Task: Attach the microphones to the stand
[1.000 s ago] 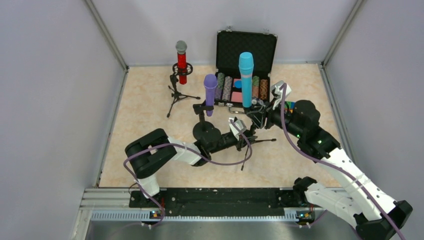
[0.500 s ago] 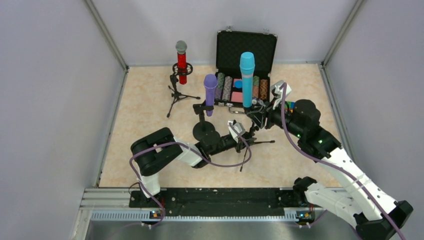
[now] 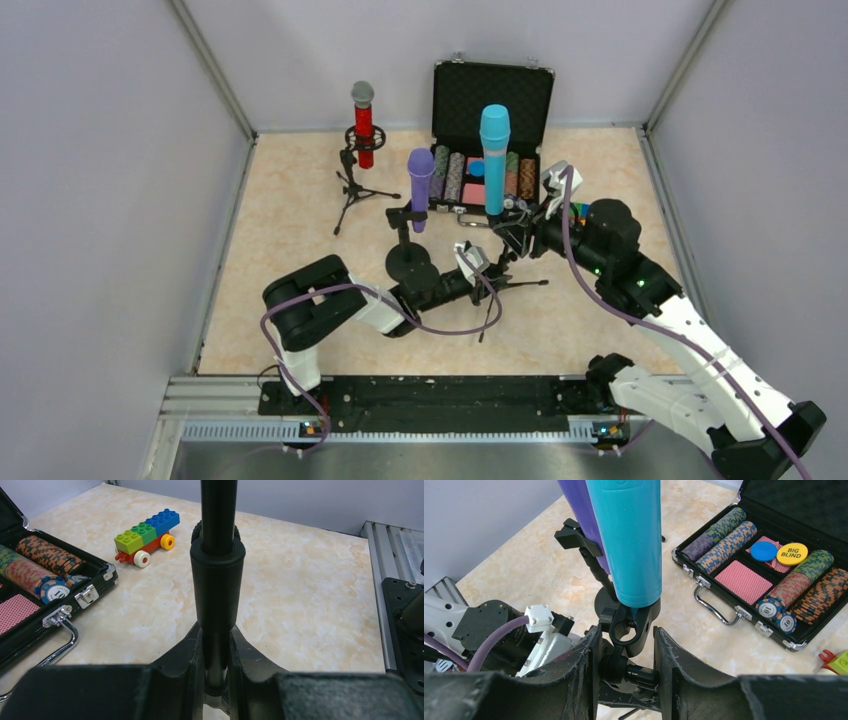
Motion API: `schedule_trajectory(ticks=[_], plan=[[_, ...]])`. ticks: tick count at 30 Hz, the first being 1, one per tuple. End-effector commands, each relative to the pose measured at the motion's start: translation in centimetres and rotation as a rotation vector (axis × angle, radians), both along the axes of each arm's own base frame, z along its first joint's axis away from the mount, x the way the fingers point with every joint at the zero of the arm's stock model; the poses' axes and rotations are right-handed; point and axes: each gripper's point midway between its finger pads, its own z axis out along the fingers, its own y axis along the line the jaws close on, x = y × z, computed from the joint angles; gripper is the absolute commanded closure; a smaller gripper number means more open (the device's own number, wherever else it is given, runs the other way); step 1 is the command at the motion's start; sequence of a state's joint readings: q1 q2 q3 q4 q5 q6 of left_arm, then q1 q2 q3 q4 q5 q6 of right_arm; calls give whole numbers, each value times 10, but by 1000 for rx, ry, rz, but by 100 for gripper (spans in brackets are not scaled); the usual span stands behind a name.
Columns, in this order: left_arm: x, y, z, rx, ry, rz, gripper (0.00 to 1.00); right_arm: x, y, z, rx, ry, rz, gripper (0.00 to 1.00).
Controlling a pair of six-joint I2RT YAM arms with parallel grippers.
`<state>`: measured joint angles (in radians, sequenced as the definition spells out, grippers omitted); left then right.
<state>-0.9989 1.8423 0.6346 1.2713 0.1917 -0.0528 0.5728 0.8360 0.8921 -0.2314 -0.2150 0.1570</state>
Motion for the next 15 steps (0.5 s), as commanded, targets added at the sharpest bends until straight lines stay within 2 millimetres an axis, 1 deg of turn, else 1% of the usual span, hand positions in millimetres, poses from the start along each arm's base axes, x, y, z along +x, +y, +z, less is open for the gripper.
schedule_trajectory(ticks=[1,3,5,7,9,13,14,15], plan=[[-3,17,-63,176,113,31,93,-9,-6,133,234,-361,3,100],[-3,16,-59,181,105,24,80,-9,-5,129,231,-355,4,100],[-4,14,-55,187,97,9,65,-8,-5,125,228,-350,4,100],[-5,10,-49,191,88,-11,52,-8,-4,123,229,-351,10,100],[-6,8,-39,179,77,-21,43,-8,-4,121,229,-350,12,100],[-5,9,-17,139,40,-16,28,-6,-4,117,223,-347,7,100],[-6,10,-12,129,32,-17,11,-6,-4,117,222,-347,5,100],[-7,10,-5,115,22,-20,2,-6,-4,116,219,-349,4,100]])
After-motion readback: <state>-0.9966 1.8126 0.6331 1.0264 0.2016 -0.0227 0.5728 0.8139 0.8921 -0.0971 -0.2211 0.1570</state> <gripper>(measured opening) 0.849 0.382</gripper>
